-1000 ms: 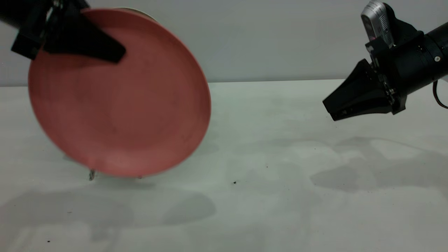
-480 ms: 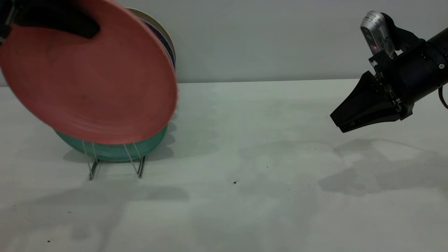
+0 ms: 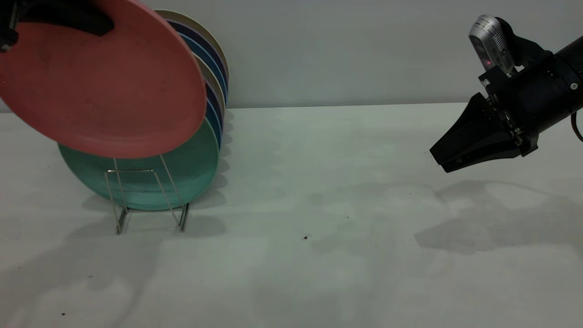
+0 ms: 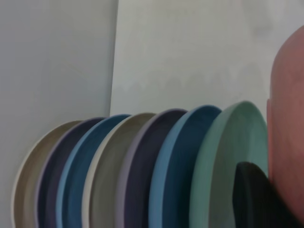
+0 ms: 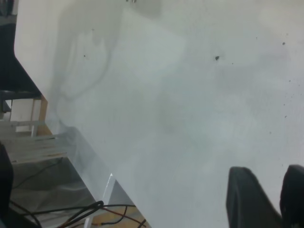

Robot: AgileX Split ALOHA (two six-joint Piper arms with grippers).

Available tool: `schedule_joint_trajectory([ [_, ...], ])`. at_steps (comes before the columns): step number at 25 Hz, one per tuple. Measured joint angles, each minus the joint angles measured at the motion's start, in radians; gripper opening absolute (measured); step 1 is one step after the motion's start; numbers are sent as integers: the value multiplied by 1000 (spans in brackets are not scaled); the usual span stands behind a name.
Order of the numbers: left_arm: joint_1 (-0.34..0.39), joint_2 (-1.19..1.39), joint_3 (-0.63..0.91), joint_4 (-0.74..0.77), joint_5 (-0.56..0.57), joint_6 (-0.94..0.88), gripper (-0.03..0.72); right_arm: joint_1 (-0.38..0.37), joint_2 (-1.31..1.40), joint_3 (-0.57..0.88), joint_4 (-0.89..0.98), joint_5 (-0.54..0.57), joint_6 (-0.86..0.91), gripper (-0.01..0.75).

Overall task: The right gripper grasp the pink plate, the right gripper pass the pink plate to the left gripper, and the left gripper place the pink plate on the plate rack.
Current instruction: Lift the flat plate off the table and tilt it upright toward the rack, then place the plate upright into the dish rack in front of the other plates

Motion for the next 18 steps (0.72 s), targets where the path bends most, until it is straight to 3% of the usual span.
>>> schedule_joint_trajectory([
  [9, 0, 2, -12, 25, 33, 0, 112, 0, 0, 0, 0, -2, 2, 199],
  [18, 0, 69, -129, 25, 74, -27, 112, 0, 0, 0, 0, -2, 5, 206],
])
